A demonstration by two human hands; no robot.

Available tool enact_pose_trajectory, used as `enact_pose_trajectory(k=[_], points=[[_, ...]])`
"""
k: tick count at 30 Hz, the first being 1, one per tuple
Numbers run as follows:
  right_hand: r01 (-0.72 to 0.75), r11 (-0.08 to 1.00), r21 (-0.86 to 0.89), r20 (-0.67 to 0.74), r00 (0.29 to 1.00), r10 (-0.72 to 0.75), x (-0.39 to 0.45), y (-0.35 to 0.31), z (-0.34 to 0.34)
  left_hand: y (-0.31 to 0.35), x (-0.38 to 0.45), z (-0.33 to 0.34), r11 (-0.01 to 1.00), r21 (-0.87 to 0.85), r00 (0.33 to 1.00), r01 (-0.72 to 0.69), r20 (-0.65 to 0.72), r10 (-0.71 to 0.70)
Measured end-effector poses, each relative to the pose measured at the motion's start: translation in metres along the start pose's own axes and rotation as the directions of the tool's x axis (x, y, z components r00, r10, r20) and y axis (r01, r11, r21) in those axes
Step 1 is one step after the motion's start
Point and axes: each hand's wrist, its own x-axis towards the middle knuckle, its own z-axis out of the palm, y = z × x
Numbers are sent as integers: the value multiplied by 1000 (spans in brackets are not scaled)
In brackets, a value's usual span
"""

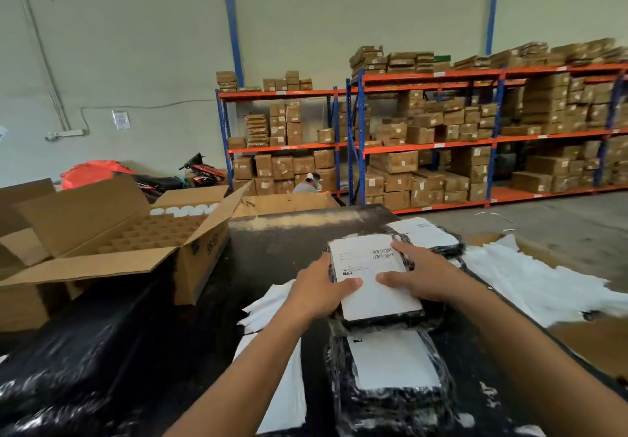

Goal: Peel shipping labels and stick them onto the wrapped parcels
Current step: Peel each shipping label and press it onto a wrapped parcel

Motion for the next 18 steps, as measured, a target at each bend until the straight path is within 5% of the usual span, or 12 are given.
enact_pose_trajectory(k=[7,12,18], points=[[-79,995,68,46,996,76,-33,18,18,-5,-32,20,997,-49,996,66,64,-63],[-97,983,159,-116,986,116,-48,30,45,-15,-37,32,994,-68,996,87,37,-85],[-110,968,226,-117,983,140,-52,34,46,-17,-43,38,993,-65,995,94,29,-92]])
